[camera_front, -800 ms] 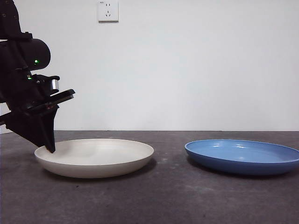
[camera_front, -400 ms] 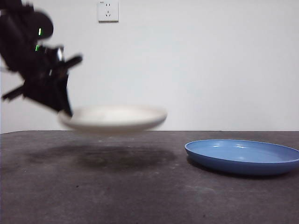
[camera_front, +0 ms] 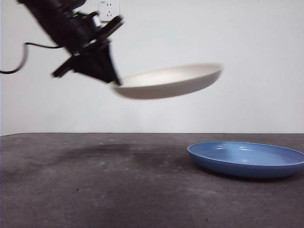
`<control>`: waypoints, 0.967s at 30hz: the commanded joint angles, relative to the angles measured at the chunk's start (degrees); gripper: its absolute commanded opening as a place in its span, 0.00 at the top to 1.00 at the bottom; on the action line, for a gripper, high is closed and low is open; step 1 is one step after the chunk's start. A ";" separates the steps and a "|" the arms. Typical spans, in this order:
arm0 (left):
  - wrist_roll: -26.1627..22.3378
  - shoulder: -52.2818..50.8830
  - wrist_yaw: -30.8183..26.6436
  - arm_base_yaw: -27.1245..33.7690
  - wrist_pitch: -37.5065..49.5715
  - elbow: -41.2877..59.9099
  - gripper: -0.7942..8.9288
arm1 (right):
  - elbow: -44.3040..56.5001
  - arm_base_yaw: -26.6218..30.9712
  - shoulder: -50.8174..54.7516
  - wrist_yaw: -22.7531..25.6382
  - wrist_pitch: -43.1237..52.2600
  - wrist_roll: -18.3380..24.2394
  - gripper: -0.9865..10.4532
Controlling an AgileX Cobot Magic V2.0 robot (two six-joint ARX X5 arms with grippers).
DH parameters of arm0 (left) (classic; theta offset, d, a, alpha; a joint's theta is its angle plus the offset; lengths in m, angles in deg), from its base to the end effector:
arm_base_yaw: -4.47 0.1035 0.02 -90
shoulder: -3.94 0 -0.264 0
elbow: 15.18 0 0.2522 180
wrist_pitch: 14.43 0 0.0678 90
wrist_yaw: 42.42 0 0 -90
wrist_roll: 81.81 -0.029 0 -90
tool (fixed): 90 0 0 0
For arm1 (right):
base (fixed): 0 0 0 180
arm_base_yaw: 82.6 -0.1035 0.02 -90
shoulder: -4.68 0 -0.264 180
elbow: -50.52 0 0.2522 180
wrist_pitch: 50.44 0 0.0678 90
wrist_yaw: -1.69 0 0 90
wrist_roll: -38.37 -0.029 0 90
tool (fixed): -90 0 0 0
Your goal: Pick up the white plate, put it on the blue plate, put it on desk
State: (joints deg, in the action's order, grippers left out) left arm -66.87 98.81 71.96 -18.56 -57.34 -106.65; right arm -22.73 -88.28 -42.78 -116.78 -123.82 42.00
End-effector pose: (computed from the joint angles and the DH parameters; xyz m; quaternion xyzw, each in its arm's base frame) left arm 0.3259 -0.1516 0.2835 -0.1140 0.4379 -0.3154 0.8341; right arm 0.1295 0.0268 0.3389 0.0520 0.3868 0.2811 0.8767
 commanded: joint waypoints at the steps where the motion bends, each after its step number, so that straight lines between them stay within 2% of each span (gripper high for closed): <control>1: 4.68 2.10 0.52 -2.60 3.21 -2.40 0.90 | -1.38 -0.24 0.15 0.11 0.90 -1.75 0.58; 5: 5.51 6.08 0.50 -5.31 2.75 -6.08 0.90 | -1.46 -0.24 1.51 0.61 1.01 -1.99 0.58; 12: 6.43 16.37 -0.11 -9.05 -0.74 -17.35 0.90 | -3.52 -0.20 5.01 4.98 0.31 -3.67 0.58; 22: 4.74 32.52 -3.65 -12.37 -12.02 -35.58 0.90 | -10.05 -0.20 7.15 10.78 -4.94 -3.63 0.58; 29: 4.55 36.24 -3.82 -13.64 -12.96 -37.64 0.90 | -10.49 -0.20 7.23 10.78 -5.68 -3.65 0.58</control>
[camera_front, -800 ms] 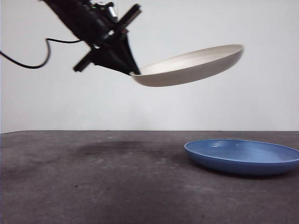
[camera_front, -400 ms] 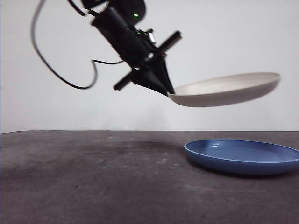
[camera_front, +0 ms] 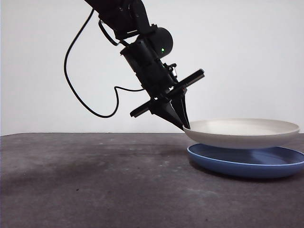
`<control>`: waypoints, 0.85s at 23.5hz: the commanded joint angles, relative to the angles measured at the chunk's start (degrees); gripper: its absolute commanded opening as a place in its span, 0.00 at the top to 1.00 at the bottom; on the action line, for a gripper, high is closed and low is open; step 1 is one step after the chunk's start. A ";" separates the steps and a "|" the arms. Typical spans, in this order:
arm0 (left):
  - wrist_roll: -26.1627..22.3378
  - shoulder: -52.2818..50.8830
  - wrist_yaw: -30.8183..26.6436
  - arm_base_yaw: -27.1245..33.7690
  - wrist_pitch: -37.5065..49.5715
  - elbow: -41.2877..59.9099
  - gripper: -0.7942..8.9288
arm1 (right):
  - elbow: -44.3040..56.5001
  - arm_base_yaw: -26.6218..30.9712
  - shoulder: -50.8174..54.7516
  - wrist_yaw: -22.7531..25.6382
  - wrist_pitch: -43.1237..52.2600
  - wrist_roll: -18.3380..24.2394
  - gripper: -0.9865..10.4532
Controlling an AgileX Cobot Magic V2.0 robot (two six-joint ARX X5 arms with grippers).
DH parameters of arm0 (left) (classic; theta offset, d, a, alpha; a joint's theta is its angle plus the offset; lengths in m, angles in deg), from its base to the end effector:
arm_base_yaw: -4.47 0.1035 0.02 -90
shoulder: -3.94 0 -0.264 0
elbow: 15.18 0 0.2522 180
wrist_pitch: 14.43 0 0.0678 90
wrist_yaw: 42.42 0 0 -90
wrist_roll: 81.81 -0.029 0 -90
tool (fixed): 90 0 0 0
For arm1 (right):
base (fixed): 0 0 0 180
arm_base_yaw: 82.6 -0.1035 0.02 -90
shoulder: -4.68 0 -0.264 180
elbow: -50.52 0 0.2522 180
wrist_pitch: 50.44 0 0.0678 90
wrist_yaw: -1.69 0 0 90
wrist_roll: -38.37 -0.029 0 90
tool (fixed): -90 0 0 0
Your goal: Pick up the white plate, put it on the blue plate, put it on desk
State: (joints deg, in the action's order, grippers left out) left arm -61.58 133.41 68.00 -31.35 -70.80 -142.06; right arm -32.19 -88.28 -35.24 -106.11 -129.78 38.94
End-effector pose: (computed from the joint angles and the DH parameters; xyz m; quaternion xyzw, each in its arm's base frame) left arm 0.3904 -0.2942 0.2145 -0.0699 0.5522 -0.3183 0.7674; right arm 0.0780 0.0167 0.3874 0.0285 0.3109 0.1948 0.9299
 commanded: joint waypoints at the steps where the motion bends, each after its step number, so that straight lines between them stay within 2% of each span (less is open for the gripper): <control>1: -0.85 1.90 0.11 -0.98 0.37 -2.23 0.90 | -1.03 -0.20 -0.31 0.11 0.28 -0.59 0.58; 13: -1.95 4.74 -1.16 -2.14 -0.20 -2.23 0.90 | -1.03 -0.20 -0.31 0.04 0.24 -0.59 0.58; 15: -2.25 4.74 -1.14 -2.29 -0.79 -2.23 0.87 | -1.03 -0.20 -0.31 0.04 0.17 -0.57 0.58; 18: -2.21 4.74 -1.11 -2.29 -1.62 -2.58 0.63 | -1.03 -0.20 -0.31 0.07 0.13 -0.57 0.58; 20: -2.25 4.72 -0.98 -2.29 -2.91 -3.82 0.56 | -1.03 -0.20 -0.31 0.04 0.13 -0.57 0.58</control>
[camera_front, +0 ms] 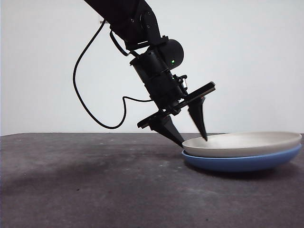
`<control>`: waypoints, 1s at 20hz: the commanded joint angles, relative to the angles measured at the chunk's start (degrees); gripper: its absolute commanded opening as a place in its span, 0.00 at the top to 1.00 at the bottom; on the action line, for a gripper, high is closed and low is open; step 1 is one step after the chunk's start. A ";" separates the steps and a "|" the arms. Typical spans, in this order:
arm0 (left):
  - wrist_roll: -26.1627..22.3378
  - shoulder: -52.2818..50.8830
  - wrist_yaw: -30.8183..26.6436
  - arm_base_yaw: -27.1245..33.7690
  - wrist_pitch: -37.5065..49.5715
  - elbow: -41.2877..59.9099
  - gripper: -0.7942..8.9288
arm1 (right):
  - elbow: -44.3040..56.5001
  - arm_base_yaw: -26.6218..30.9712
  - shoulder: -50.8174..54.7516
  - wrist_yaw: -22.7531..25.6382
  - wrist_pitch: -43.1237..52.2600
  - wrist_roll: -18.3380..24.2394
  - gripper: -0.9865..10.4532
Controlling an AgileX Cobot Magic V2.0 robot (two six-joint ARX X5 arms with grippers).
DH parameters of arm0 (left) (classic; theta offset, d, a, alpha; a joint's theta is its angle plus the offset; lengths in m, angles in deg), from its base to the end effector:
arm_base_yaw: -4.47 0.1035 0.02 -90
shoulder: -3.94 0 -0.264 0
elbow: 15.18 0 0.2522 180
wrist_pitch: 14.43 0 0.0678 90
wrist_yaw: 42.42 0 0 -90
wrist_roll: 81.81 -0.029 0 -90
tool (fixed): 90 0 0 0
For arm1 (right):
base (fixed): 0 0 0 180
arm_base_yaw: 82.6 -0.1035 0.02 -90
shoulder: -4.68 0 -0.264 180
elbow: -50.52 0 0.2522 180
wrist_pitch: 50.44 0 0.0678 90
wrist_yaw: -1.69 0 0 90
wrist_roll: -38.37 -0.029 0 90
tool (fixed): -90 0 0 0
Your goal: Pick up the white plate, put it on the blue plate, put it on desk
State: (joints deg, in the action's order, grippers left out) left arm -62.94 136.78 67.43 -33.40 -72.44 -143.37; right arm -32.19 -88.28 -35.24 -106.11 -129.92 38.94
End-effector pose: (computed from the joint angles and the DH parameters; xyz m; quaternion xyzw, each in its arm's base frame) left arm 0.3844 -0.3114 0.1922 -0.0423 0.5742 -0.3225 0.7513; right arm 0.0778 0.0167 0.3872 0.0286 0.3120 0.1947 0.9295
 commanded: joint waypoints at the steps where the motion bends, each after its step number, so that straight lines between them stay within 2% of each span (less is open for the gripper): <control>1: -1.27 1.36 -0.37 -0.24 -2.12 -3.50 0.56 | -1.03 -0.20 -0.31 0.07 0.24 -0.57 0.58; 13: -7.52 1.33 -0.31 -0.02 -17.88 -24.17 0.57 | -1.03 -0.20 -0.31 0.07 0.24 -0.50 0.58; 20: -11.56 1.33 -1.57 1.90 -31.76 -50.14 0.57 | -1.03 -0.20 -0.46 0.22 0.00 -0.52 0.58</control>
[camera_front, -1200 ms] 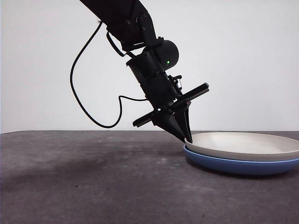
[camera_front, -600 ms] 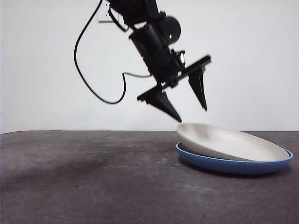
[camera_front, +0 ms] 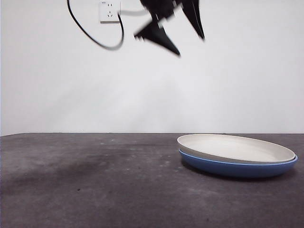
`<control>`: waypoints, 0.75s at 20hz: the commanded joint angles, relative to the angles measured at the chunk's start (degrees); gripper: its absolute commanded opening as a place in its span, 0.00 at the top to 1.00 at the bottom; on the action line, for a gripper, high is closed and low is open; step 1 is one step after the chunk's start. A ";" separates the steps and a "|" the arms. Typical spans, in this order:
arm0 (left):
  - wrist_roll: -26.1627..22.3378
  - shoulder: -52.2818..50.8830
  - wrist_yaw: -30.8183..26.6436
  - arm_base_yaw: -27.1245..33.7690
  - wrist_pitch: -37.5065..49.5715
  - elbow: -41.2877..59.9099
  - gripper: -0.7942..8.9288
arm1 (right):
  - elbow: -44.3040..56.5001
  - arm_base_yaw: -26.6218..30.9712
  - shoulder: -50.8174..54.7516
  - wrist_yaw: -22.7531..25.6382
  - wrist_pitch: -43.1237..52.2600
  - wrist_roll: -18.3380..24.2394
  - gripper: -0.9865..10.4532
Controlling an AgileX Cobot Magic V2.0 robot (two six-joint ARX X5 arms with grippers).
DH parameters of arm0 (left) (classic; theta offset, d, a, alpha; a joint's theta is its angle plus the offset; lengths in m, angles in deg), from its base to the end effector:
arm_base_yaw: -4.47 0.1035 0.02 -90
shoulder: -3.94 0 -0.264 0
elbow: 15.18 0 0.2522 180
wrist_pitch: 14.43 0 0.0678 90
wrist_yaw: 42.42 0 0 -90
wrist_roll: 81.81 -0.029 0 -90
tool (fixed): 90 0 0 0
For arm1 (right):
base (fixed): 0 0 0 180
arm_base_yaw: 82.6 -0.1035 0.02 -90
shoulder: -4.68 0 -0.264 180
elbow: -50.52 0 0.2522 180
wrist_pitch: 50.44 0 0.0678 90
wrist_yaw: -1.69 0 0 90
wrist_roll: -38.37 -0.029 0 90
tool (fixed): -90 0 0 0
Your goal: Pick up the white plate, put it on the blue plate, put it on desk
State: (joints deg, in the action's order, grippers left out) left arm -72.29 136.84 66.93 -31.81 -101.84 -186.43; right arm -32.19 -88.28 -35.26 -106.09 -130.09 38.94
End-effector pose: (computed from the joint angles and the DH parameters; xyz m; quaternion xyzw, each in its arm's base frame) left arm 0.3650 -0.2799 0.3815 -0.0059 0.4445 -0.3890 0.8069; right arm 0.0778 0.0166 0.3870 0.0287 0.3136 0.1944 0.9290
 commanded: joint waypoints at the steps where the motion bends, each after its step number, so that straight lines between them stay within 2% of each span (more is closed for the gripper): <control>1: -2.69 1.27 -3.10 0.79 -5.11 -11.34 0.57 | -1.03 -0.20 -0.44 0.50 0.17 -0.52 0.58; 3: -2.82 1.27 -6.69 2.23 -10.38 -19.19 0.57 | -1.03 -0.20 -0.44 1.79 -0.09 -0.50 0.58; 6: -1.36 -0.44 -2.86 4.79 -10.75 -26.08 0.57 | -1.03 -0.20 -0.42 1.77 -0.28 -0.52 0.58; 15: -1.64 -15.96 -2.36 7.04 -11.23 -23.41 0.57 | -1.03 -0.20 -0.44 1.75 -0.20 -0.35 0.58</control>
State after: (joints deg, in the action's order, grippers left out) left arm -73.60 120.30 64.31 -24.64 -109.73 -206.71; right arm -32.19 -88.28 -35.26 -104.54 -130.81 38.94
